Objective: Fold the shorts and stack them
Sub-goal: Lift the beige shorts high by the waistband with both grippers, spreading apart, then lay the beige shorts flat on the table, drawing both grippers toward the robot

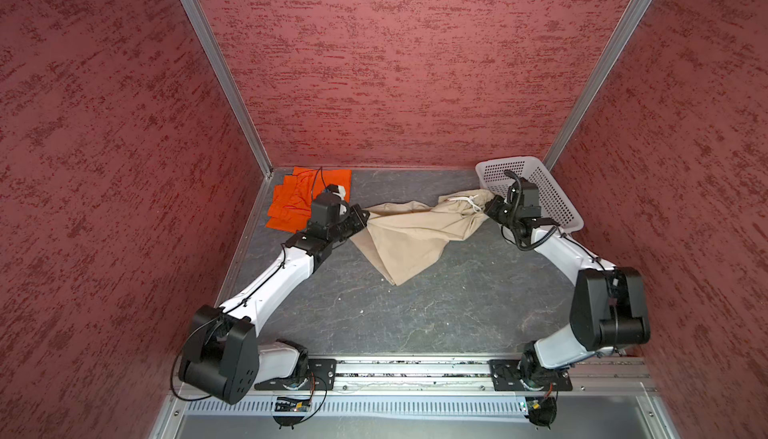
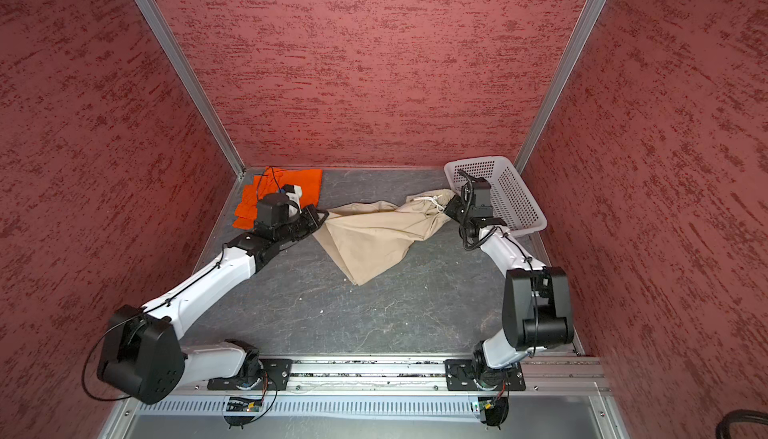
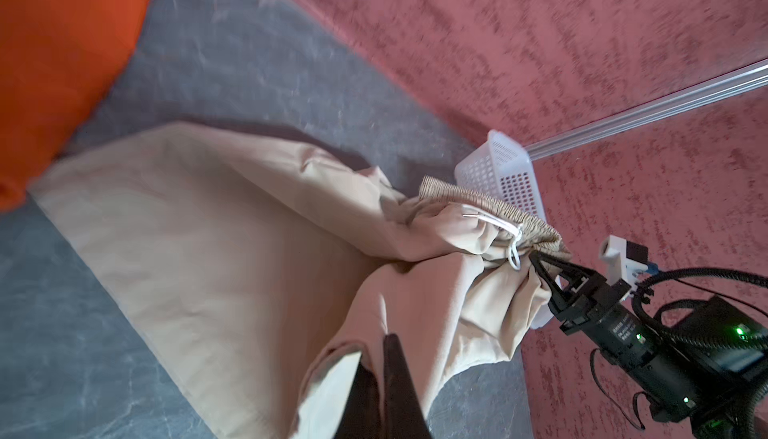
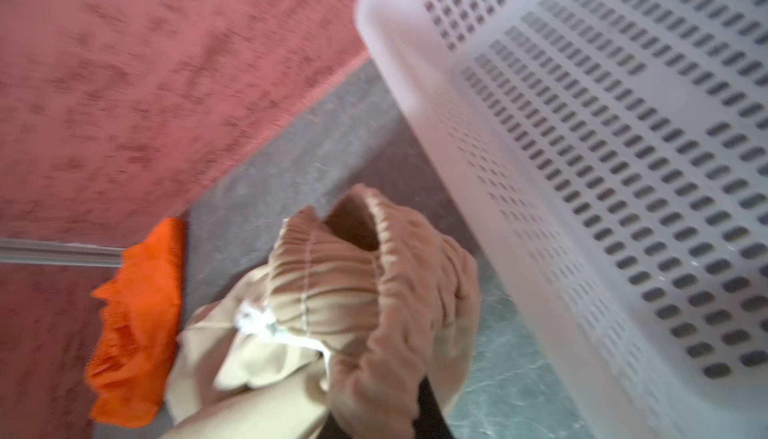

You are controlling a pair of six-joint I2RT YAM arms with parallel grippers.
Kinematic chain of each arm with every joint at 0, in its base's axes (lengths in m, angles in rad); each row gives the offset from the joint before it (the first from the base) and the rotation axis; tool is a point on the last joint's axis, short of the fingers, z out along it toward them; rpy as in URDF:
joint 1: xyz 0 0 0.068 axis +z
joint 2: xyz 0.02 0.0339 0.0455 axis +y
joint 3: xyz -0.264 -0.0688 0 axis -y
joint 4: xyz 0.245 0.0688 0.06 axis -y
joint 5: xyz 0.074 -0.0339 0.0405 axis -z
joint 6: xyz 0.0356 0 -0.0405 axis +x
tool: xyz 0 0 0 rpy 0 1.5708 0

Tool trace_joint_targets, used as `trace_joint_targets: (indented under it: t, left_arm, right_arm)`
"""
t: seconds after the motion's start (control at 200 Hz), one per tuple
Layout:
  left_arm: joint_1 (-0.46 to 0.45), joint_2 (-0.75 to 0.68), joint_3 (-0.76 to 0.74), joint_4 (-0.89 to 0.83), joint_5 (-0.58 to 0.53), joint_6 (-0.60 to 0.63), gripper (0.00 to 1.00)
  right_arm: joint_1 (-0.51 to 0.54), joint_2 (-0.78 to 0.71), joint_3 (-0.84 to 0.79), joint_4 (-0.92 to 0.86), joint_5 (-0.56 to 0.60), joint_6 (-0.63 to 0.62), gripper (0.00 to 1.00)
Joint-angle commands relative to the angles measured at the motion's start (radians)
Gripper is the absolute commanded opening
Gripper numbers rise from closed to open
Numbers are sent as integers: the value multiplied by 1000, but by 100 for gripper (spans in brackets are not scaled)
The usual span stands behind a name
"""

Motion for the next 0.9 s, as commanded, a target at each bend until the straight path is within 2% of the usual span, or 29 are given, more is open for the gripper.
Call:
trace_joint_targets:
  t: [0.0,0.276,0.506,0.631,0.772,0.892]
  left_arm:
    - [37,-82,165,-243,-92,172,0]
    - [62,-223,477,-548,-282,349,0]
    - [62,-323,637,-738,-374,403,0]
    - [62,-341,697,-801,-393,415,0]
    - [62,-314,721,-804,-441,465,0]
    - [68,-216,735,-764,-451,524,0]
  right_arm:
    - [4,-166,89,135,-104,83,0]
    - [14,-399,180,180,-239,191,0]
    - [74,-509,281,-40,-321,199,0]
    - [110,-517,346,-177,-377,229,0]
    - [132,-482,426,-337,-354,191,0]
    - [138,-405,436,-311,-356,180,0]
